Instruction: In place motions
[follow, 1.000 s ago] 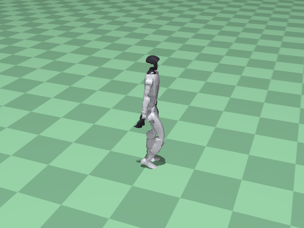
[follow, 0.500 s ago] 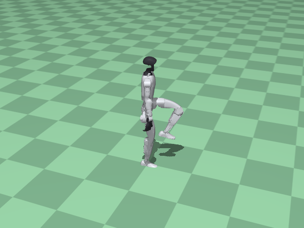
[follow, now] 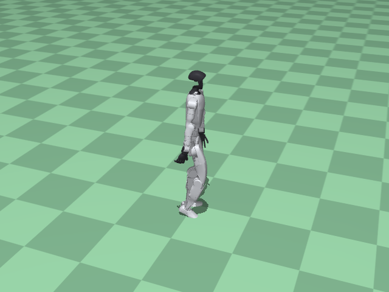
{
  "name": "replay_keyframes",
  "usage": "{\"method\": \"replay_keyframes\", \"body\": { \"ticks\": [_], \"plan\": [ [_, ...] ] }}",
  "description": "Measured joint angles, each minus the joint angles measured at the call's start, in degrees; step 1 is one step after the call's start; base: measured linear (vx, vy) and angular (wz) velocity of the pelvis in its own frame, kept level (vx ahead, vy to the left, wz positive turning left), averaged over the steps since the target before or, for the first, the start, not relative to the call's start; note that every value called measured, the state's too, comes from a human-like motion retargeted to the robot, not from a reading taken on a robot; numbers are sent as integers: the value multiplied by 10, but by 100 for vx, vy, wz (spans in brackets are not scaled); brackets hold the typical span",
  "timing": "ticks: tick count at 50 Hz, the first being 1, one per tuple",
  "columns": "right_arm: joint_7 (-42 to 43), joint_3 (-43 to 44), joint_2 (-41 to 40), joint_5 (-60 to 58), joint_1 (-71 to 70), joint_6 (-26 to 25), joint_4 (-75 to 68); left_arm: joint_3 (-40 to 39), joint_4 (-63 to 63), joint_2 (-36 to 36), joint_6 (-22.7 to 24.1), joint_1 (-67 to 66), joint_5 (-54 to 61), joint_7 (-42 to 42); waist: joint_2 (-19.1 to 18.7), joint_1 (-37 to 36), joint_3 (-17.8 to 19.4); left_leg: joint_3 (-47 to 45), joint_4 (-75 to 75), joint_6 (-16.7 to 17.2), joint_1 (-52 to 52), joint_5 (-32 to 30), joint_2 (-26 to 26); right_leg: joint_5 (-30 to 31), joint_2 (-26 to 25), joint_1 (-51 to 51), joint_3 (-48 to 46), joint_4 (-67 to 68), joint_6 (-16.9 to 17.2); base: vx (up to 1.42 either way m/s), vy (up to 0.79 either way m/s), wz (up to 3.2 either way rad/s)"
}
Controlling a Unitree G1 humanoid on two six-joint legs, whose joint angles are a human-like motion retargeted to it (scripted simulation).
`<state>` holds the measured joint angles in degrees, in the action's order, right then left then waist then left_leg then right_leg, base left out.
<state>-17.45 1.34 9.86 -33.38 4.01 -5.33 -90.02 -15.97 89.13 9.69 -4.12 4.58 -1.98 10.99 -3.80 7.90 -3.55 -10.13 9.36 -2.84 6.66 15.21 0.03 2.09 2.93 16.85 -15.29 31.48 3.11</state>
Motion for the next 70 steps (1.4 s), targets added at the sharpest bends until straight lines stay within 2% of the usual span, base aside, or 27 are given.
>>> {"method": "replay_keyframes", "body": {
  "ticks": [2,3,4,8,12,15,18,21,25,30,34,35,37,38,40,42,50,55,61,70],
  "plan": [
    [-19,5,2,-1,8,15,18,22,-7,4,1,26,5,-6,-7,-6,1,5,5,-2,12,2,9,71,9,65,9,91,39,-14,-12,11],
    [-26,4,2,-18,10,21,26,28,-10,6,2,34,6,-8,-10,-5,-5,5,10,-5,22,4,12,96,4,103,24,132,48,-8,-11,-10],
    [-25,3,2,-39,10,24,30,31,-12,9,2,41,7,-7,-15,0,-8,6,16,-7,32,6,18,95,-1,142,33,180,47,-8,-10,-18],
    [13,-13,5,-86,-4,16,26,35,-9,17,3,59,-1,-7,-41,26,-6,17,30,-8,57,4,48,39,8,297,4,388,3,-10,-8,-3],
    [5,-15,7,-94,-10,19,26,40,-3,16,6,59,-4,-8,-66,52,2,35,31,-4,78,-9,79,-1,15,450,-35,558,-30,-5,-9,13],
    [-6,-14,6,-76,-8,24,22,35,12,13,6,54,-11,-6,-89,72,1,56,37,0,98,-16,104,-17,-1,540,-61,627,-32,2,-13,22],
    [-9,-8,6,-58,-5,17,14,32,24,5,8,42,-13,-5,-98,82,-4,54,45,1,109,-16,119,-30,5,564,-85,643,-32,5,-9,12],
    [-15,-8,6,-49,-5,15,12,28,36,-3,8,33,-13,-2,-88,77,-4,46,39,-2,99,-16,113,-34,1,531,-71,621,-31,2,-4,-18],
    [-8,-14,6,-54,10,19,20,28,43,-17,9,9,-18,-2,-72,59,-25,20,11,-1,78,-19,98,-27,-7,424,-44,524,-30,8,0,-31],
    [3,-17,8,-59,24,17,22,23,47,-29,11,-19,-28,-2,-37,19,-48,-22,-16,-2,47,-17,63,0,-27,221,9,278,-7,11,5,-38],
    [8,-13,9,-57,25,14,17,27,54,-29,10,-39,-38,3,-11,9,-52,-14,-12,-2,28,-6,28,23,-33,30,39,7,18,13,10,25],
    [9,-11,9,-57,21,13,13,29,57,-26,9,-41,-43,6,-1,14,-46,-6,-7,-3,20,-1,14,15,-29,-25,37,-71,32,12,13,52],
    [16,-14,8,-58,16,10,12,25,62,-23,7,-48,-50,6,13,-2,-47,-21,-7,-4,8,4,-2,-97,-22,-101,-18,-159,-13,11,15,-28],
    [20,-15,7,-61,14,8,13,22,65,-21,5,-52,-54,6,22,-17,-51,-36,-9,-4,4,7,-11,-118,-15,-123,-49,-195,-37,9,16,-84],
    [25,-15,5,-67,9,6,16,17,70,-19,3,-57,-56,5,40,-42,-57,-61,-11,-5,-2,10,-28,-102,-13,-133,-24,-246,-45,0,17,-79],
    [23,-10,1,-70,-10,7,25,13,71,-19,-1,-48,-46,2,46,-54,-49,-71,-7,-5,5,7,-32,-90,-5,-135,-24,-266,-34,-22,14,-43],
    [4,-29,-7,-48,-36,34,80,19,40,-22,-3,-35,-31,9,40,-43,-31,-78,24,1,27,8,-23,-79,-11,-134,-25,-289,-39,-10,10,-1],
    [-9,-28,-10,-31,-28,37,69,33,15,-31,1,-28,-31,3,41,-50,-37,-71,16,9,22,0,-25,-82,-12,-135,-28,-288,-47,3,7,15],
    [0,-40,-7,-50,-21,24,39,35,1,-38,7,-26,-34,1,31,-47,-41,-65,22,18,20,5,-18,-85,-19,-138,-29,-288,-54,5,6,8],
    [3,-48,-7,-56,-13,9,12,5,12,-33,5,-55,-33,-1,46,-59,-41,-95,122,24,57,-4,-6,-83,-8,-139,-6,-288,-62,2,2,-12]
  ]
}}
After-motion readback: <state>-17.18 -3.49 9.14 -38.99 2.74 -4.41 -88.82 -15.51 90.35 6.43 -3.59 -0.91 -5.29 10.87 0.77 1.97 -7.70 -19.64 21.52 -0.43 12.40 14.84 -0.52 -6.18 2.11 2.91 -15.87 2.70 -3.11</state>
